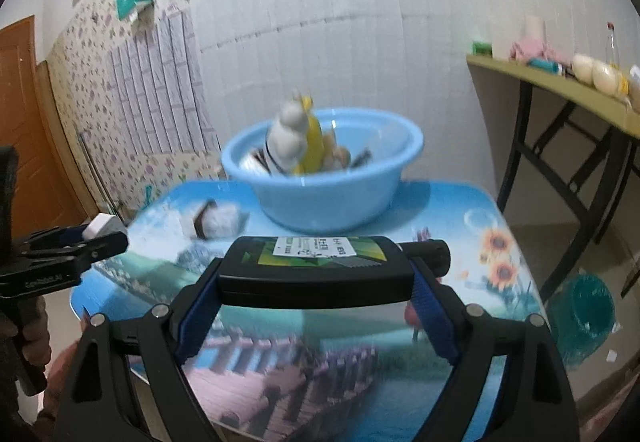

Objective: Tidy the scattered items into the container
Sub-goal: 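Carry the charger and bottle over the blue basin and release both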

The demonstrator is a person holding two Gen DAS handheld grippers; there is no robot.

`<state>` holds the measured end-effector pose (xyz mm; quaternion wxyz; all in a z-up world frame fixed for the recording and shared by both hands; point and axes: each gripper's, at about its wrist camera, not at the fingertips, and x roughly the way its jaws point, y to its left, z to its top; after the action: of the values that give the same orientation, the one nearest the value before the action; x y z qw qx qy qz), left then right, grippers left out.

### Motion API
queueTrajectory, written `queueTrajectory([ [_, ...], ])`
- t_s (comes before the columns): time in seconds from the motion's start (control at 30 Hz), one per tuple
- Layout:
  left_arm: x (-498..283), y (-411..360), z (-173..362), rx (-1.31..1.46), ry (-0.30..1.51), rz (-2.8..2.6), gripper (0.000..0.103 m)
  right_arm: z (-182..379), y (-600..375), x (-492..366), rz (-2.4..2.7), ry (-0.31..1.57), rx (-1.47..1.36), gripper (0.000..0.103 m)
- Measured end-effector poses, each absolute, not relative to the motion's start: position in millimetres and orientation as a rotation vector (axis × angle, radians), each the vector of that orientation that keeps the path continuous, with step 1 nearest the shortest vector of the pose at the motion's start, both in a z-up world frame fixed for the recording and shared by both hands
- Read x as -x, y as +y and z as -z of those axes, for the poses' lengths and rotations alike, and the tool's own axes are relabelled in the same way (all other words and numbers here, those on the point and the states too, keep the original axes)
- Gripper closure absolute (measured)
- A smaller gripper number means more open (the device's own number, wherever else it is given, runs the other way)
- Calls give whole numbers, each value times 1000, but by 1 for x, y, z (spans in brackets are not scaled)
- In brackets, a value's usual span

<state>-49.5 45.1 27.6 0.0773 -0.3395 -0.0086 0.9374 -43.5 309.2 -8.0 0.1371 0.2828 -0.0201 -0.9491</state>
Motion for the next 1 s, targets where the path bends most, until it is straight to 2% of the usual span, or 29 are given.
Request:
queueTrajectory([
  [0.33,108,72,-65,922,15,-2767,42,-34,309,81,2745,-48,-664,14],
  [1.0,214,125,-43,963,57,-2656,42,-20,317,170,2717,-88,-664,14],
])
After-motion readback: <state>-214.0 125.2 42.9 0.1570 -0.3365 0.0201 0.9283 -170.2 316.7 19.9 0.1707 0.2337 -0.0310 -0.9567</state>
